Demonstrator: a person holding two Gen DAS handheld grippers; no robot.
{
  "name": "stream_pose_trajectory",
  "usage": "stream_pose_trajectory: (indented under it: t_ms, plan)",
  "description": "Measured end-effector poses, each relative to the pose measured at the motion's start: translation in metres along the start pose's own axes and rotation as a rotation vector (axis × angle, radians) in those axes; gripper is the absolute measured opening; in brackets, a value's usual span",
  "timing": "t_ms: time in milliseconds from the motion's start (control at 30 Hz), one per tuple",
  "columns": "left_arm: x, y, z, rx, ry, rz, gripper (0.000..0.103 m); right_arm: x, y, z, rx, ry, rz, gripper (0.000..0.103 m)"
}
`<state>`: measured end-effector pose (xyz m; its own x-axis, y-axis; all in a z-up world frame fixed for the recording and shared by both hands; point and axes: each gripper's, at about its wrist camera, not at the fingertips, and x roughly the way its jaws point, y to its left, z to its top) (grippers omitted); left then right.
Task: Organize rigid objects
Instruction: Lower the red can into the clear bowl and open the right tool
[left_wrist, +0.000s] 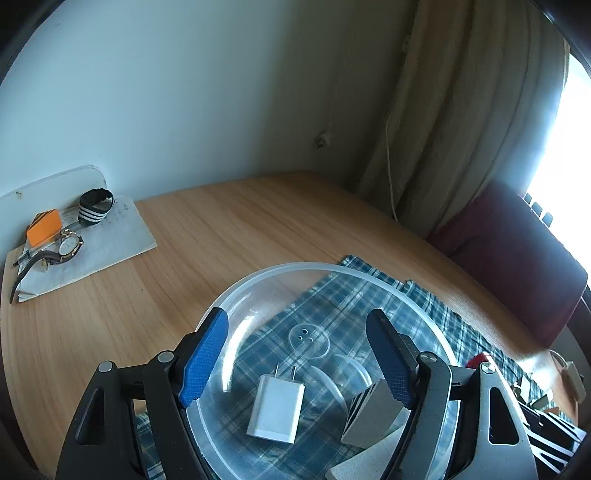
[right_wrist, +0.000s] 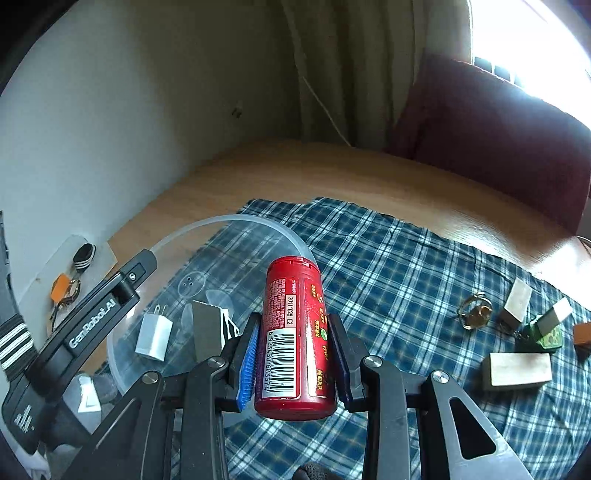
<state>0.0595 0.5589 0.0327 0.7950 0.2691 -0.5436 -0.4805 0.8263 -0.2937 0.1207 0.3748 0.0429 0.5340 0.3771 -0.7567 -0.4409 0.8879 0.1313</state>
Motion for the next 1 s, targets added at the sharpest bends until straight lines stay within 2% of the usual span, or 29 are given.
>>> stream_pose_trajectory:
  t_ms: [267, 333, 367, 1000]
  plan:
    - [0.000, -0.001, -0.002, 0.006, -0.001, 0.003, 0.079, 0.015, 0.006, 0.006, -0.002, 0.005, -0.003, 0.038]
    - [0.001, -0.002, -0.001, 0.005, 0.001, 0.003, 0.081, 0.015, 0.007, 0.006, -0.001, -0.003, -0.002, 0.052]
    - [0.001, -0.002, -0.001, 0.005, 0.003, 0.003, 0.081, 0.015, 0.007, 0.005, -0.004, -0.009, -0.007, 0.053]
    - [0.001, -0.005, -0.004, 0.006, 0.010, 0.007, 0.081, 0.004, -0.006, -0.014, 0.040, -0.006, -0.018, 0.060]
